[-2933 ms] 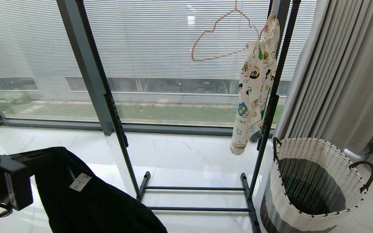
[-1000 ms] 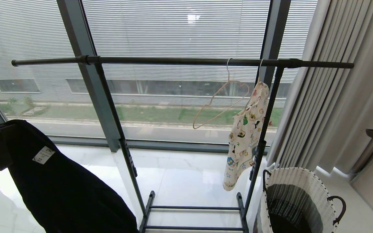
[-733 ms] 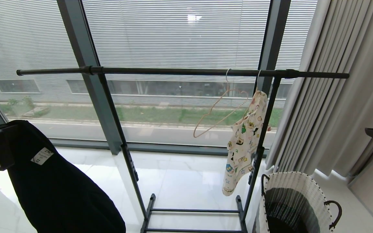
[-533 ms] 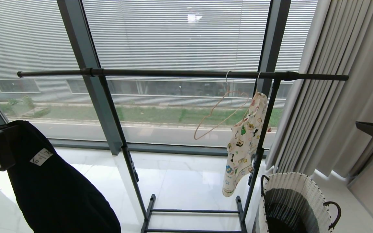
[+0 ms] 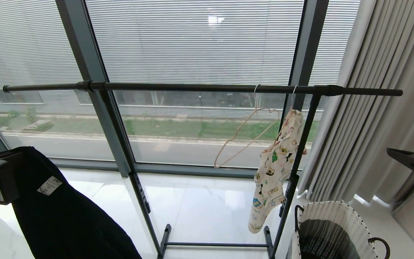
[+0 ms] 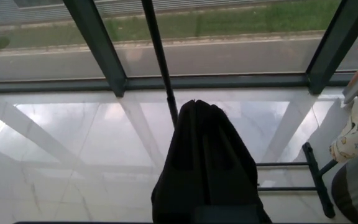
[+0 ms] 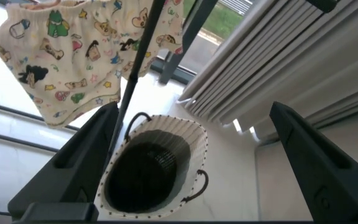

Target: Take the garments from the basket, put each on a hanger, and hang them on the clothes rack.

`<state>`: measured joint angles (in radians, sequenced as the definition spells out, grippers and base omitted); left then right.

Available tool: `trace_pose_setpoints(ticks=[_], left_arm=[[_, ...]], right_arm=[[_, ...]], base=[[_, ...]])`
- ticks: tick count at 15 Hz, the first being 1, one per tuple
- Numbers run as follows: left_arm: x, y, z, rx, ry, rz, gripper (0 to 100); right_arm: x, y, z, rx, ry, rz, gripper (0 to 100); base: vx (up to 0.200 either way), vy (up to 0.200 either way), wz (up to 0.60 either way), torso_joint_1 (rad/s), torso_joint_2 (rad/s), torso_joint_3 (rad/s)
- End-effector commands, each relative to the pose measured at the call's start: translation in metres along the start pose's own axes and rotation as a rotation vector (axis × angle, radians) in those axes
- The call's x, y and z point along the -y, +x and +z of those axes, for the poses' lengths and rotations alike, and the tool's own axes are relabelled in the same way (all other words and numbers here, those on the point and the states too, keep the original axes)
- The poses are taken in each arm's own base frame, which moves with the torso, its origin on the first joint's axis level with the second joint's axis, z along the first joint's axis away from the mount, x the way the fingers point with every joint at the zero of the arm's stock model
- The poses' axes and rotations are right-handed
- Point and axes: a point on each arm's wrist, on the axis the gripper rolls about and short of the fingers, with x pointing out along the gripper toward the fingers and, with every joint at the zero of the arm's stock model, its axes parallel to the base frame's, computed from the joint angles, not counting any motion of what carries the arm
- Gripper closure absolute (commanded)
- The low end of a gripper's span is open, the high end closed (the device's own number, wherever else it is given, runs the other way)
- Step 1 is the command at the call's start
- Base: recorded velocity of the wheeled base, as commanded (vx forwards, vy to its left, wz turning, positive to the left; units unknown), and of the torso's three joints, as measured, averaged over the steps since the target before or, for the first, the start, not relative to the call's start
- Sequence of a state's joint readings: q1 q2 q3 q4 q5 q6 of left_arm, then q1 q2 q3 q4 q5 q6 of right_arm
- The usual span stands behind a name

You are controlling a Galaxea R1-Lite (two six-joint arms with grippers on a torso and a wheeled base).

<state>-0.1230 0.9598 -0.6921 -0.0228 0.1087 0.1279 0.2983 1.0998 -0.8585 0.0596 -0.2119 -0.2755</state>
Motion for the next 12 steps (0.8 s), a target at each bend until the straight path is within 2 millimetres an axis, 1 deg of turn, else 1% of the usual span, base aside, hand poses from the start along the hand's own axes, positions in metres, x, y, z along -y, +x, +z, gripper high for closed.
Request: trace_pose_setpoints(ticks=[1,2,3,8,12], left_arm=[[-0.0001,-0.0010,-0.0003,0.002,-0.001,0.001,100],[-0.0001,-0.0010,-0.0003,0.002,-0.001,0.001,100],[-0.0001,-0.0010,-0.0003,0.002,-0.001,0.001,100],[-0.0003,-0.0034,0.0002,0.012,0.000,0.000,100],[-0.0003,-0.0034,0.0002,0.012,0.000,0.000,100]], right_arm=[[-0.0004,0.0002,-0.0005,-0.001,0.000,0.003,0],[-0.0004,0.0002,-0.0005,-0.001,0.002,0.003,0],[-0.0004,-0.0001,-0.0008,0.000,0.003,0.004,0],[-0.0021,-0.0039,-0.0089,-0.011,0.002,0.009,0],[-0.0028,-0.0040,-0.0085,-0.004,0.008,0.027,0]], base=[[0.200,0.200,0.00,0.007,0.00,0.002],[0.200,0.200,0.00,0.002,0.00,0.007],[0.000,0.200,0.00,0.007,0.00,-0.002],[0.000,0.000,0.00,0.000,0.00,0.000],[0.000,0.000,0.00,0.000,0.00,0.000]])
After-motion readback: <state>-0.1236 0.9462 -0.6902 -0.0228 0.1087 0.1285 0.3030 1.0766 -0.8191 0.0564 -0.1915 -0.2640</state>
